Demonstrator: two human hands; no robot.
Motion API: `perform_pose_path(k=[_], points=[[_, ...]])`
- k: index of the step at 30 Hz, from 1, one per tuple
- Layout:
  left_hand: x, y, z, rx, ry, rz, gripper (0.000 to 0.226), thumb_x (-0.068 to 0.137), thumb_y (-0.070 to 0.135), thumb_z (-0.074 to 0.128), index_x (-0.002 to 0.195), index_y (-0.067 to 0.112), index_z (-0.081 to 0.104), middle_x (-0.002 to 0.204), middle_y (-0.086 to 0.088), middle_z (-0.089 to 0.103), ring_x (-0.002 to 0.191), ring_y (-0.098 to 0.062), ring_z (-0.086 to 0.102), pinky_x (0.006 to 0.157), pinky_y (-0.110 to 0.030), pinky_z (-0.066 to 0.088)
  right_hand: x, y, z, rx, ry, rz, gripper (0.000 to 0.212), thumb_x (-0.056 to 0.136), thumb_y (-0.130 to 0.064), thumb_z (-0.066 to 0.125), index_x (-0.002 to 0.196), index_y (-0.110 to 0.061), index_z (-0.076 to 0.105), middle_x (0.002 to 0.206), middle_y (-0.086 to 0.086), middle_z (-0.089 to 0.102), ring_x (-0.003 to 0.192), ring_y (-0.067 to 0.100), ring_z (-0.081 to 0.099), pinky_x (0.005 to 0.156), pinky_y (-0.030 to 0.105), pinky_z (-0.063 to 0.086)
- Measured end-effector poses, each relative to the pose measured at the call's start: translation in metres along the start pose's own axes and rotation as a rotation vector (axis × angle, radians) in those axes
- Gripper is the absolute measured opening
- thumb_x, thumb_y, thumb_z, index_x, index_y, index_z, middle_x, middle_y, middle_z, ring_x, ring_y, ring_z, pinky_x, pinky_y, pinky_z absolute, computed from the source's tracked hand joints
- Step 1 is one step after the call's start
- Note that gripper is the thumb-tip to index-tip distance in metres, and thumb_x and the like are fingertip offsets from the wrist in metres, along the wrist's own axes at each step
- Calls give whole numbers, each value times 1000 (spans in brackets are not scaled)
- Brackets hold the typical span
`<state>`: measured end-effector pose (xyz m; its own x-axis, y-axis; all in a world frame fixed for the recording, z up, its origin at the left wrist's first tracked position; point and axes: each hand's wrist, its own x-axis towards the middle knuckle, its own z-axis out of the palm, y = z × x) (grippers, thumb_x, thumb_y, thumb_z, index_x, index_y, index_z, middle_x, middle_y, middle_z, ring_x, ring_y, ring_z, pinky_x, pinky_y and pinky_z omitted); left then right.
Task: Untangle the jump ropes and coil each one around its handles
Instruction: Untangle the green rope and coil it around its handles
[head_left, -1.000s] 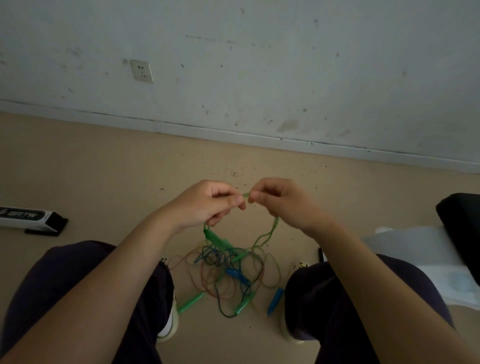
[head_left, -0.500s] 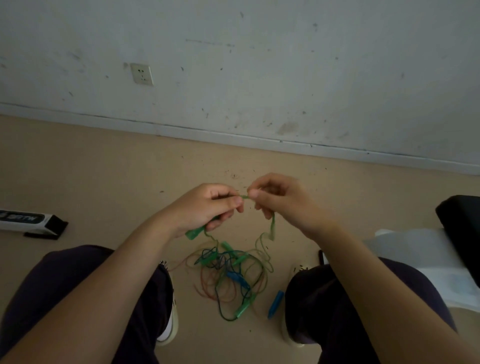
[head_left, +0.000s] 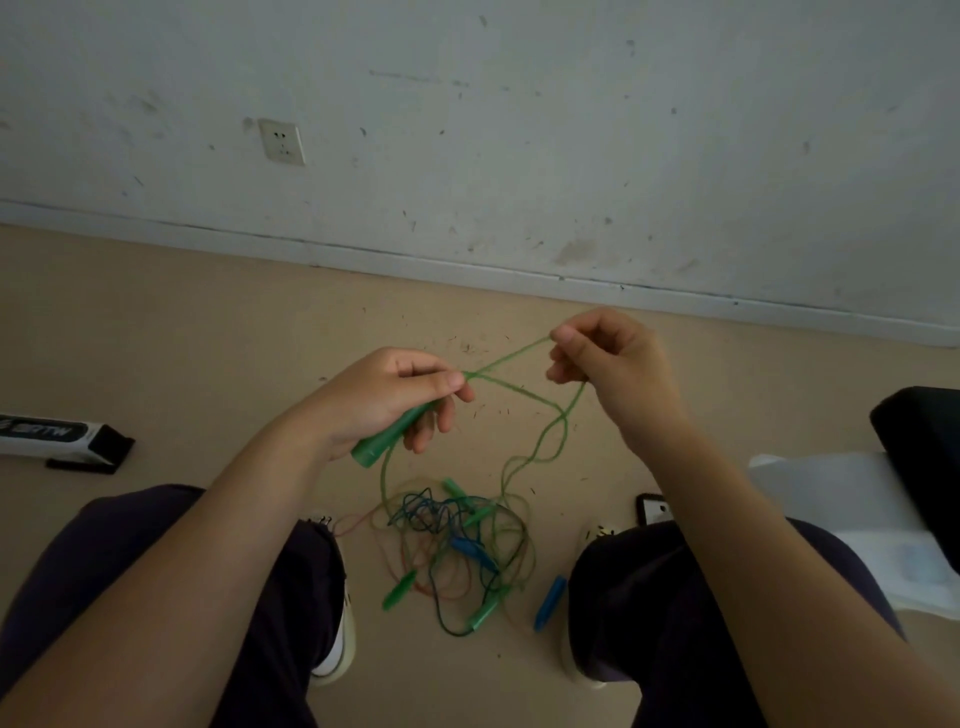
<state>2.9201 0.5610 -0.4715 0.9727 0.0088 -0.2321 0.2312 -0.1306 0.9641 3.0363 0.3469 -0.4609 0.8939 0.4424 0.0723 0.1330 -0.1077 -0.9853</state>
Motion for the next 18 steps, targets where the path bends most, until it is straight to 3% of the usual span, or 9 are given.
perform_pose_path(k=[6,9,14,18], points=[[-2,-3,9,-18,-27,24,24,97,21,59,81,23,76,69,-9,65,46,-18,51,46,-27,43,-14,3,21,-58,-391,70,11,82,-9,75,91,-9,68,76,7,67,60,12,56,55,21,47],[-2,-2,13,-15,-47,16,21,97,21,60,84,19,76,71,-9,66,48,-20,52,48,-27,45,-13,6,30,-134,-378,33,13,80,-13,79,85,-13,67,71,9,61,61,15,51,56,22,41],[-3,-2,1,-29,49,25,19,98,17,58,93,8,74,67,-6,64,47,-16,50,48,-28,42,-2,3,6,-55,-146,1,9,87,-16,72,83,-16,64,61,-2,52,53,12,42,51,26,36],[-2,-6,6,-49,50,30,18,97,17,59,90,11,75,67,-7,63,45,-16,49,45,-26,41,-4,3,6,-8,-271,3,12,85,-11,74,91,-14,64,68,-1,62,57,13,51,55,26,44]])
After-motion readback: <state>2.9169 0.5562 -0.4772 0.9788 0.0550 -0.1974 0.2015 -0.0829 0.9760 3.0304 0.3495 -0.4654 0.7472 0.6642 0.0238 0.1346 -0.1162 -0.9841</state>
